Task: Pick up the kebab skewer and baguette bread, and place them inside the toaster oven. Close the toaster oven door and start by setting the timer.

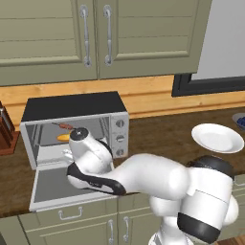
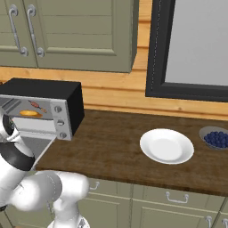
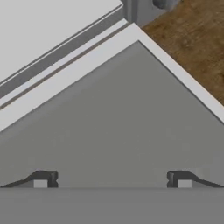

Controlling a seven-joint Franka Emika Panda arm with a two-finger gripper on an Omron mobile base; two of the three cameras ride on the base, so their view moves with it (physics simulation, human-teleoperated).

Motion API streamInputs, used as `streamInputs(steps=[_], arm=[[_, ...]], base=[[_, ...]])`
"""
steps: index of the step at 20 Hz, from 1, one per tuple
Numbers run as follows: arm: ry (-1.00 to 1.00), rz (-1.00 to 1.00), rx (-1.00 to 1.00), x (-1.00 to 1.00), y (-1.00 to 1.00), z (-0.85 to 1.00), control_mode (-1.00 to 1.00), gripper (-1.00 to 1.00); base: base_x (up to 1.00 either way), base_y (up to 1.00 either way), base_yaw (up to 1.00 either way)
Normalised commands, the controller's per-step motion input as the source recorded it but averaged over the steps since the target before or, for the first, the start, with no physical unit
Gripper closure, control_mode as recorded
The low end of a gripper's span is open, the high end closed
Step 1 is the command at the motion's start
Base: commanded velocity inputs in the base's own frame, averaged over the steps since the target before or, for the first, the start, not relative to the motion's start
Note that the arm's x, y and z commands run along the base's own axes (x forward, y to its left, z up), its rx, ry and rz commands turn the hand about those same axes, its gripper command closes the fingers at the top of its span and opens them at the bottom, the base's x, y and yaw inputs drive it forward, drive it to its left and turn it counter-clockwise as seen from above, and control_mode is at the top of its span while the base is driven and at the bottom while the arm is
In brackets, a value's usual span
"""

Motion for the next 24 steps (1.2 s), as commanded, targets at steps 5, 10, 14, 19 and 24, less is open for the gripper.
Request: streamInputs(steps=[5,10,14,19,24], arm=[[0.11,0.40,0.06,-0.94,-0.01,0.00,-1.00,-1.00],[0.12,0.44,0.07,-0.85,0.03,-0.01,-1.00,-1.00],[0.12,0.29,0.00,-0.46,0.16,-0.23,-1.00,-1.00],[0.07,0.10,0.00,-0.13,0.17,-0.37,-1.00,-1.00],[0.00,0.01,-0.05,0.12,0.12,-0.36,-1.00,-1.00]], base=[[0.00,0.00,0.00],[0.00,0.00,0.00],[0.00,0.00,0.00],[0.00,0.00,0.00],[0.00,0.00,0.00]])
